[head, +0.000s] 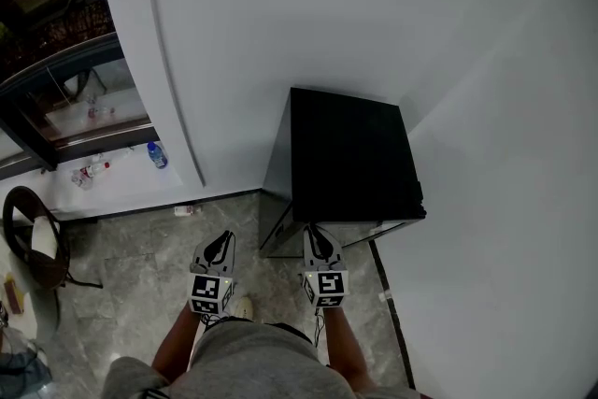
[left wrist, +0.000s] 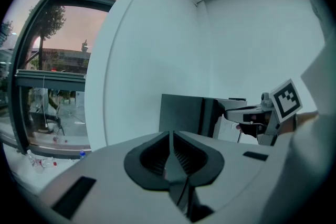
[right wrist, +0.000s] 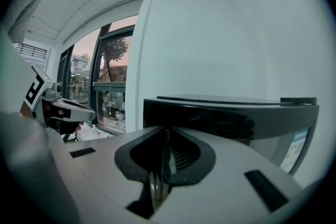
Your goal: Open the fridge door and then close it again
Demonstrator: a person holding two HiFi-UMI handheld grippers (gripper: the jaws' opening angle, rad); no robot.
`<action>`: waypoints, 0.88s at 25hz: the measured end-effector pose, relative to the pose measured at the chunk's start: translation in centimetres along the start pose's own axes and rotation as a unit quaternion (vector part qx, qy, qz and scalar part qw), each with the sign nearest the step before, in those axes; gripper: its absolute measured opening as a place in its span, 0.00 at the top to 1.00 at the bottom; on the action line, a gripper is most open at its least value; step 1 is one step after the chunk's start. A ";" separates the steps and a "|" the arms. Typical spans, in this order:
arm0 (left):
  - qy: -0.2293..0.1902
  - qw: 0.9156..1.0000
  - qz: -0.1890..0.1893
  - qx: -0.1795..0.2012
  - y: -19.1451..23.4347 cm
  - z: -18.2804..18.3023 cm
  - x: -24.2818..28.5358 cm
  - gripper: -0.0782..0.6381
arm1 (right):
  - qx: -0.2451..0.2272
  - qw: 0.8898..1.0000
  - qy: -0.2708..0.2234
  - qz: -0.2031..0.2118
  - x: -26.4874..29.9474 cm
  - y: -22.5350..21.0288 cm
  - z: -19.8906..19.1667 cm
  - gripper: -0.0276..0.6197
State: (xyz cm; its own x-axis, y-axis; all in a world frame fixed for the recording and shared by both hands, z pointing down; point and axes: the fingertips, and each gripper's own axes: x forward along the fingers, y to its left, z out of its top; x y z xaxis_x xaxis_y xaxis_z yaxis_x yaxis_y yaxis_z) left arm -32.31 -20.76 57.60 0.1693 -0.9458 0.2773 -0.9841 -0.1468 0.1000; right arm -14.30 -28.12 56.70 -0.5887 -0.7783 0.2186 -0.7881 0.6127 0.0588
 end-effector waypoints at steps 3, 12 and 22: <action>0.001 1.000 0.000 -0.001 0.3 -0.3 0.0 0.85 | 0.001 1.000 0.000 -0.003 0.1 -0.1 -0.1 0.88; 0.000 1.000 -0.005 -0.001 0.8 -0.4 -0.1 0.85 | 0.001 1.000 -0.001 -0.011 0.1 0.0 -0.1 0.88; -0.003 1.000 -0.011 0.004 0.6 0.0 -0.2 0.85 | 0.009 1.000 -0.005 -0.014 0.2 -0.1 -0.2 0.89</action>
State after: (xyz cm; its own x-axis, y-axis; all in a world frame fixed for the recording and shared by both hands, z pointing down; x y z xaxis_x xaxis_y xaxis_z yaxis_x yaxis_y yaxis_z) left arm -32.93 -20.63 57.63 0.1915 -0.9437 0.2698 -0.9804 -0.1708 0.0982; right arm -14.33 -28.29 56.89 -0.5676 -0.7967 0.2077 -0.8075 0.5879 0.0478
